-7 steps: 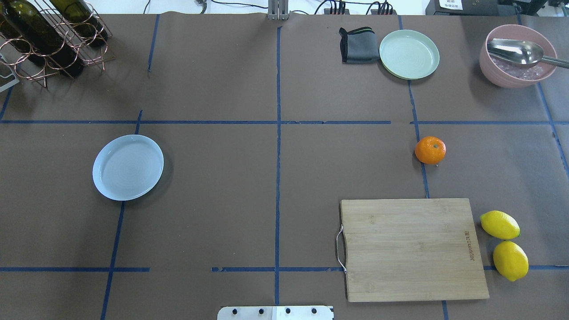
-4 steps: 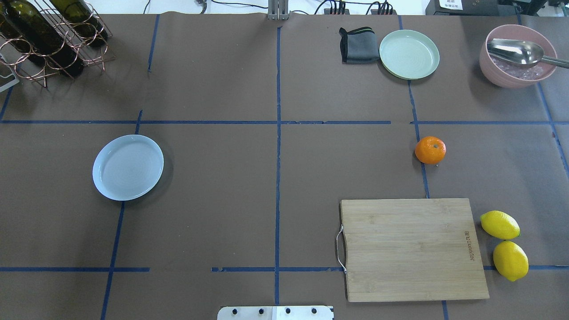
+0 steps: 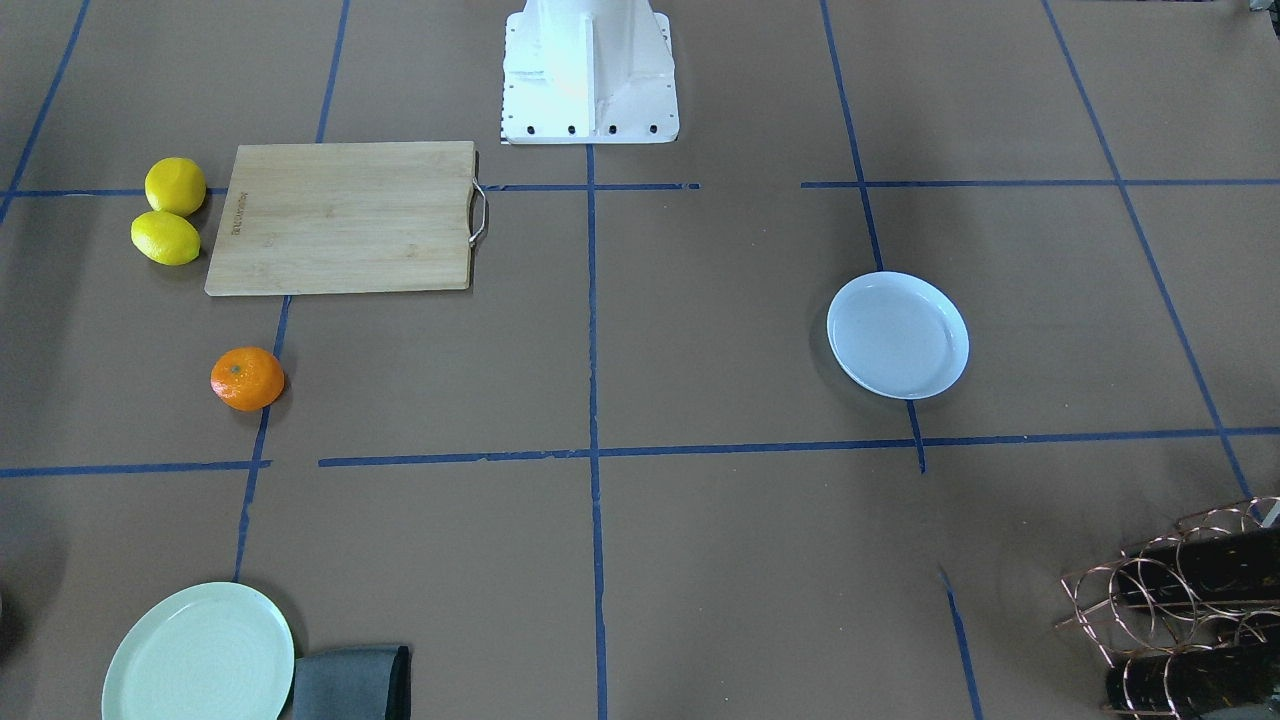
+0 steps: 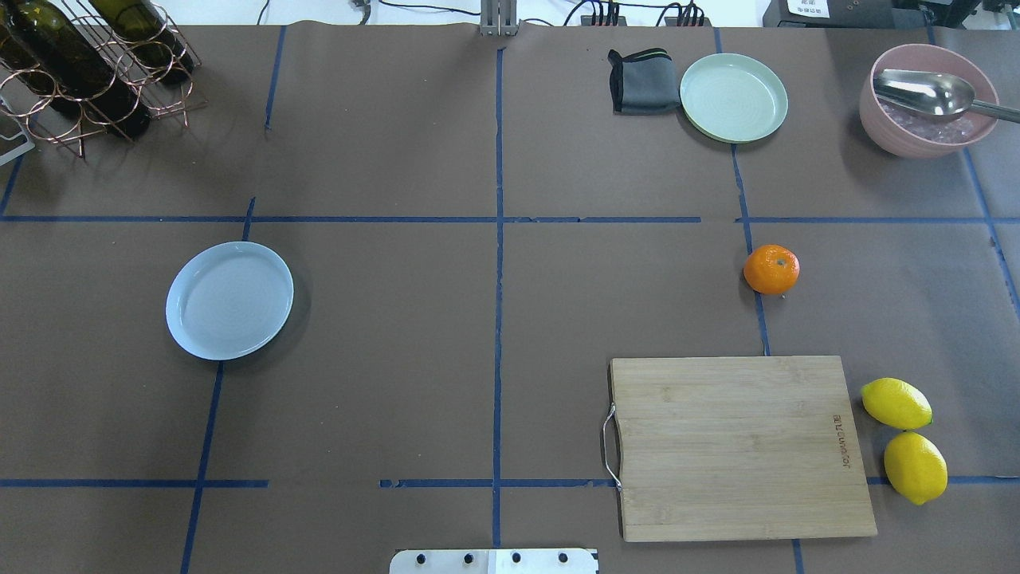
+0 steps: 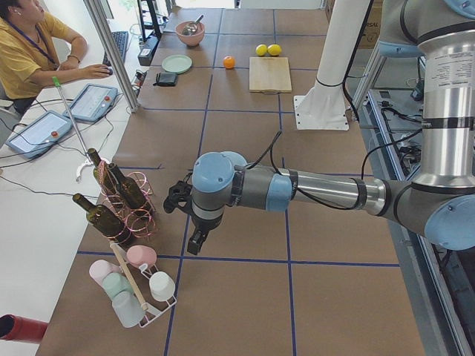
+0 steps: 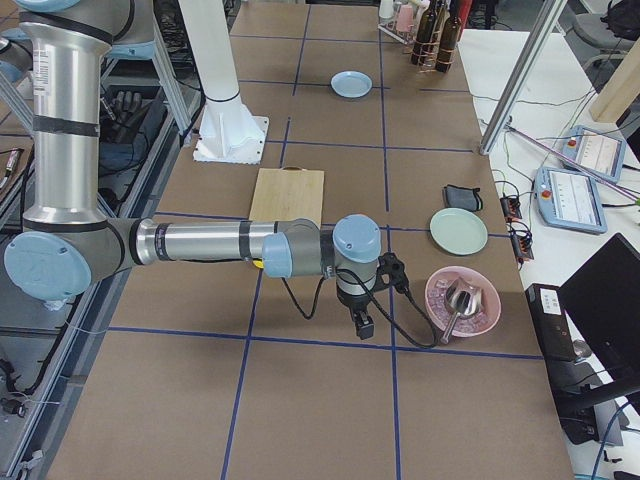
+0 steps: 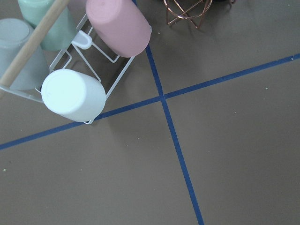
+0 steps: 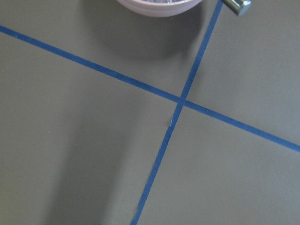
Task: Pick orange to plate
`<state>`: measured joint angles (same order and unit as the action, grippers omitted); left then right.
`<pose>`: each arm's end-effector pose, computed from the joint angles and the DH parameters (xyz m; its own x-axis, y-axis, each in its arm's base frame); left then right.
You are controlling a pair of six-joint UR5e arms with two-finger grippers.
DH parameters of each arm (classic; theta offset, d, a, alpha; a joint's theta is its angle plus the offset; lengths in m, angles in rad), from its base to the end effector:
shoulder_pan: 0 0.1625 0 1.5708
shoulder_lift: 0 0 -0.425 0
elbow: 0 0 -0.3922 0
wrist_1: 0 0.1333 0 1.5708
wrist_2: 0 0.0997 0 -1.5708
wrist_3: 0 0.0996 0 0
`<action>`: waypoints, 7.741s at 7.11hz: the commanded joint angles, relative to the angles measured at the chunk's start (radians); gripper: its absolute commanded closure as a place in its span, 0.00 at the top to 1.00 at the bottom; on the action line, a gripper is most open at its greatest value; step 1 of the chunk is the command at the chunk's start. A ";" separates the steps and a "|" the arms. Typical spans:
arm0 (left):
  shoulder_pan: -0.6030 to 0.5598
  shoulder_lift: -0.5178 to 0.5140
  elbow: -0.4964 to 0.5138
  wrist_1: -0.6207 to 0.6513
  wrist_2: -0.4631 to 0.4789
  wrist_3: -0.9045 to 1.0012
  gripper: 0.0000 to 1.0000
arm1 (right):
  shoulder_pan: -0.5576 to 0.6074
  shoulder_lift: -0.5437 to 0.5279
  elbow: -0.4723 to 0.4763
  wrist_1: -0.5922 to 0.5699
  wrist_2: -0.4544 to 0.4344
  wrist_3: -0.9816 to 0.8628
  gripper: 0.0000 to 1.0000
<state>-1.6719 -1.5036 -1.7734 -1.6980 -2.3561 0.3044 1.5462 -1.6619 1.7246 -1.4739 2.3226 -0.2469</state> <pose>-0.1105 -0.4659 0.5757 0.7181 0.3941 -0.5736 -0.1234 0.8833 0.4523 0.0539 -0.4642 0.6171 0.6996 -0.3639 0.6150 0.2014 0.9262 0.3189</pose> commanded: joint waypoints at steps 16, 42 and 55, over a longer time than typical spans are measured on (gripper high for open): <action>0.971 -0.006 0.197 -1.040 0.706 -1.404 0.51 | -0.090 0.022 0.021 0.155 0.069 0.201 1.00; 1.155 -0.609 0.225 -0.598 0.829 -1.565 1.00 | -0.092 0.019 0.032 0.155 0.069 0.207 1.00; 0.051 0.022 0.075 0.130 0.069 -0.047 1.00 | -0.090 0.028 0.038 0.155 0.070 0.209 1.00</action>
<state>-1.5507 -1.4986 -1.6997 -1.6172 -2.2856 0.2460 1.4551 -1.6333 1.7614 -1.3192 2.3925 -0.0395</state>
